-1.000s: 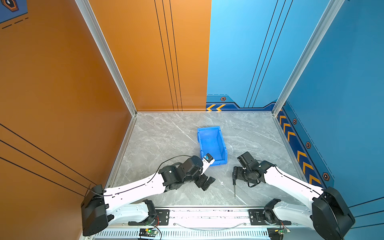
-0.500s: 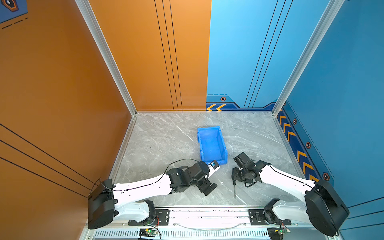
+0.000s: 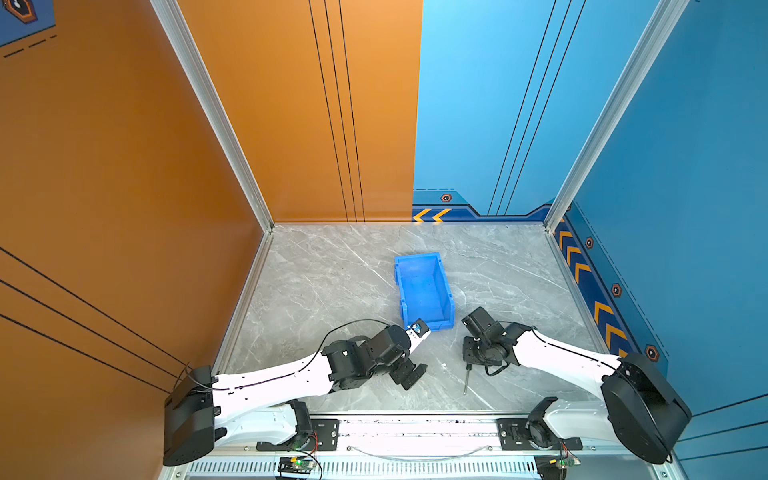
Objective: Put the screwdriver in the bin
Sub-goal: 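Close the right gripper on the screwdriver handle and lift it, then carry the screwdriver with the right gripper over the blue bin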
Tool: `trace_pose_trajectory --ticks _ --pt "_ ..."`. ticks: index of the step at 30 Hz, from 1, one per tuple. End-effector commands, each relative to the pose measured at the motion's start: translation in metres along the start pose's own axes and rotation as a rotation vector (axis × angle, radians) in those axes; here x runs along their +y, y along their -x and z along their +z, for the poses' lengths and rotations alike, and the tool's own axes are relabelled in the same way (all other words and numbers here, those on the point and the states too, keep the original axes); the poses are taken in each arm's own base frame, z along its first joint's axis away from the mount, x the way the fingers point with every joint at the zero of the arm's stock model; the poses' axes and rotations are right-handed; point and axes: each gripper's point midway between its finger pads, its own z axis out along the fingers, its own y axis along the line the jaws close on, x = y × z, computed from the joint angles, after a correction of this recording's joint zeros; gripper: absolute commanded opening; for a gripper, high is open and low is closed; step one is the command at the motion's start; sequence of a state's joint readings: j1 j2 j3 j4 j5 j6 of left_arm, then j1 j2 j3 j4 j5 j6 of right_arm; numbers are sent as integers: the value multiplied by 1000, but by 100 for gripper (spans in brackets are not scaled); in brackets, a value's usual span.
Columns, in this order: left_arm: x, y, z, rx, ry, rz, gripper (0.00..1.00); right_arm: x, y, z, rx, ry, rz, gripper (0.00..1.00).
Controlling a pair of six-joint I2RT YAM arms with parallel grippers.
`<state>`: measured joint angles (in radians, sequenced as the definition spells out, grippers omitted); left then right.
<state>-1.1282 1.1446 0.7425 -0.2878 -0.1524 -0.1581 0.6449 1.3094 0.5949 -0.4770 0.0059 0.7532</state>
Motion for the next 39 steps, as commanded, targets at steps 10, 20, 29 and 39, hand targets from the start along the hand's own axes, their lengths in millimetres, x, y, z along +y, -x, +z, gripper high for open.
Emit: trace_pose_trajectory --ticks 10,20,29,39 --pt "10 -5 -1 -14 46 -13 98 -11 -6 -9 -55 -29 -14 3" --pt "42 -2 -18 -118 78 -148 98 2 32 -81 -350 53 -44 0" --pt "63 2 -42 -218 61 -200 98 42 81 -143 -462 77 -155 0" --pt "72 20 -54 -290 73 -170 98 126 138 -152 -448 145 -244 0"
